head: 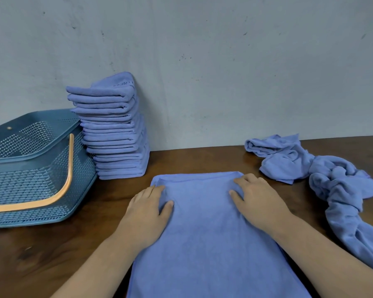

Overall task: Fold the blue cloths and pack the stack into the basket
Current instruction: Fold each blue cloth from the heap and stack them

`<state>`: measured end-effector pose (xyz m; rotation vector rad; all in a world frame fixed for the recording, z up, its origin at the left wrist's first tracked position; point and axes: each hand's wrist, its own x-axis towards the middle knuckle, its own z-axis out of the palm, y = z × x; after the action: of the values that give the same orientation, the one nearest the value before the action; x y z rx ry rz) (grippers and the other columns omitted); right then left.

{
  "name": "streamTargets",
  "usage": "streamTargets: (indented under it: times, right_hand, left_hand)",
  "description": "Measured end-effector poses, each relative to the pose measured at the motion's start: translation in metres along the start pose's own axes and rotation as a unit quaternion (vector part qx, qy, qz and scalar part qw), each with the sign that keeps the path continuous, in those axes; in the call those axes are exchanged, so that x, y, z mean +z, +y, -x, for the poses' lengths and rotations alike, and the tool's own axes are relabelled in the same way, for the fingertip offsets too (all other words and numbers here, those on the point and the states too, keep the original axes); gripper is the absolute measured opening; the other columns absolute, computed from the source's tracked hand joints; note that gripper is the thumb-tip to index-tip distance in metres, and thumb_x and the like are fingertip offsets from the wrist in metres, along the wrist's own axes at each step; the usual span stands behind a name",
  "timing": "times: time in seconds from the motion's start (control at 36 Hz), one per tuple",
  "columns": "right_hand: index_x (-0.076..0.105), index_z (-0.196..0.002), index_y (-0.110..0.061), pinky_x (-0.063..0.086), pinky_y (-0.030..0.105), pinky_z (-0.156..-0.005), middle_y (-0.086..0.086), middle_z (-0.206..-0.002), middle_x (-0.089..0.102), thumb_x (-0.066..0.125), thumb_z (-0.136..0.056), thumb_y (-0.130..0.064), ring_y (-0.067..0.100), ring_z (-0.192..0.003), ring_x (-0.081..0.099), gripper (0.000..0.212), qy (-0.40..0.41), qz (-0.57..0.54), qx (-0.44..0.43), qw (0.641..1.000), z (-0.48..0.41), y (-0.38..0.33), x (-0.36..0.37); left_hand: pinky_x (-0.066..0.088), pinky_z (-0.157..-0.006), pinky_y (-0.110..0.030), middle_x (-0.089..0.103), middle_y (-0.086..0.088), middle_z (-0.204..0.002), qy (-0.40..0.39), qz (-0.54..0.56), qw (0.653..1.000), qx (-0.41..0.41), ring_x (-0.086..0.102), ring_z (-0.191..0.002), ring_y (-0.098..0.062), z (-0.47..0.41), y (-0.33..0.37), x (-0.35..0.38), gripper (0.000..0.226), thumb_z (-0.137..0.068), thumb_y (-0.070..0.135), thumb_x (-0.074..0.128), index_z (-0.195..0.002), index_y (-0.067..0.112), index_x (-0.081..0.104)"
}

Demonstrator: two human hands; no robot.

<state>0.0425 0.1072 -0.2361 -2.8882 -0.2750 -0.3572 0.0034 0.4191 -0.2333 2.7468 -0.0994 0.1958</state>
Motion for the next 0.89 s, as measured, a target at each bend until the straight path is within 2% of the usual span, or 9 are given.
streamTargets:
  times: [0.17, 0.36, 0.42, 0.5, 0.58, 0.64, 0.69, 0.78, 0.89]
  right_hand:
    - [0.047, -0.154, -0.018, 0.042, 0.033, -0.099, 0.000, -0.145, 0.048, 0.037, -0.111, -0.039, 0.020, -0.103, 0.047, 0.049, -0.008, 0.019, -0.004, 1.000, 0.000, 0.002, 0.002]
    - [0.044, -0.155, -0.013, 0.039, 0.031, -0.101, 0.005, -0.151, 0.047, 0.032, -0.111, -0.034, 0.021, -0.106, 0.050, 0.050, -0.022, 0.039, -0.017, 0.999, 0.011, -0.002, -0.006]
    - [0.051, -0.148, -0.016, 0.043, 0.030, -0.093, 0.000, -0.140, 0.051, 0.037, -0.109, -0.034, 0.019, -0.100, 0.050, 0.046, -0.017, 0.026, -0.010, 0.999, 0.010, -0.001, -0.006]
    - [0.055, -0.142, -0.020, 0.047, 0.030, -0.083, -0.005, -0.130, 0.051, 0.042, -0.105, -0.036, 0.017, -0.092, 0.051, 0.043, -0.008, -0.004, 0.006, 1.000, 0.008, -0.001, -0.003]
    - [0.052, -0.146, -0.021, 0.048, 0.030, -0.083, -0.006, -0.130, 0.050, 0.042, -0.104, -0.038, 0.016, -0.090, 0.050, 0.047, -0.008, 0.001, 0.007, 1.000, 0.008, -0.001, -0.001]
    - [0.053, -0.146, -0.021, 0.048, 0.030, -0.082, -0.007, -0.129, 0.051, 0.042, -0.103, -0.038, 0.015, -0.088, 0.049, 0.048, -0.005, 0.003, 0.007, 1.000, 0.008, -0.001, 0.000]
    - [0.053, -0.147, -0.021, 0.050, 0.030, -0.081, -0.007, -0.131, 0.051, 0.042, -0.103, -0.039, 0.015, -0.089, 0.049, 0.049, -0.002, 0.000, 0.009, 1.000, 0.008, -0.003, -0.001]
    - [0.052, -0.149, -0.022, 0.050, 0.030, -0.081, -0.008, -0.135, 0.050, 0.043, -0.104, -0.039, 0.015, -0.091, 0.050, 0.049, -0.005, -0.008, 0.013, 1.000, 0.007, -0.003, -0.002]
    - [0.055, -0.147, -0.020, 0.055, 0.034, -0.076, -0.007, -0.133, 0.051, 0.049, -0.104, -0.034, 0.017, -0.095, 0.059, 0.046, 0.007, -0.055, 0.014, 0.998, 0.004, -0.002, -0.005]
  left_hand:
    - [0.019, -0.128, -0.034, 0.033, 0.007, -0.168, -0.004, -0.030, 1.000, -0.003, 0.026, -0.156, -0.016, 0.000, 0.003, 0.000, 0.067, -0.108, 0.057, 0.035, -0.166, 0.024, 0.027]
    - [0.009, -0.131, -0.034, 0.020, 0.007, -0.174, -0.016, -0.060, 0.998, -0.001, 0.014, -0.160, -0.012, 0.012, 0.007, 0.003, 0.068, -0.109, 0.058, 0.027, -0.168, 0.026, 0.017]
    - [0.012, -0.131, -0.036, 0.024, 0.009, -0.172, -0.020, -0.051, 0.999, 0.000, 0.018, -0.159, -0.012, 0.011, 0.005, 0.003, 0.069, -0.108, 0.060, 0.028, -0.168, 0.028, 0.019]
    - [0.031, -0.123, -0.038, 0.046, 0.011, -0.158, 0.011, 0.023, 1.000, 0.014, 0.040, -0.148, -0.015, 0.004, 0.003, -0.005, 0.065, -0.104, 0.061, 0.037, -0.161, 0.030, 0.037]
    - [0.033, -0.118, -0.030, 0.051, 0.011, -0.155, 0.091, 0.104, 0.990, 0.012, 0.044, -0.144, -0.013, -0.008, 0.010, -0.018, 0.051, -0.107, 0.045, 0.049, -0.155, 0.028, 0.049]
    - [0.035, -0.119, -0.034, 0.052, 0.009, -0.155, 0.111, 0.097, 0.989, 0.026, 0.046, -0.143, -0.014, -0.016, 0.014, -0.022, 0.051, -0.106, 0.043, 0.050, -0.155, 0.027, 0.050]
    - [0.033, -0.123, -0.040, 0.048, 0.007, -0.160, 0.085, 0.055, 0.994, 0.027, 0.043, -0.146, -0.016, -0.021, 0.010, -0.017, 0.055, -0.106, 0.046, 0.047, -0.158, 0.026, 0.045]
    - [0.016, -0.130, -0.042, 0.029, 0.011, -0.171, -0.001, -0.020, 1.000, -0.021, 0.023, -0.158, -0.010, -0.020, 0.000, -0.005, 0.061, -0.109, 0.053, 0.034, -0.165, 0.032, 0.029]
    - [0.011, -0.131, -0.045, 0.025, 0.013, -0.173, -0.015, -0.033, 0.999, -0.032, 0.016, -0.160, -0.009, -0.019, -0.001, -0.002, 0.060, -0.110, 0.054, 0.029, -0.166, 0.034, 0.027]
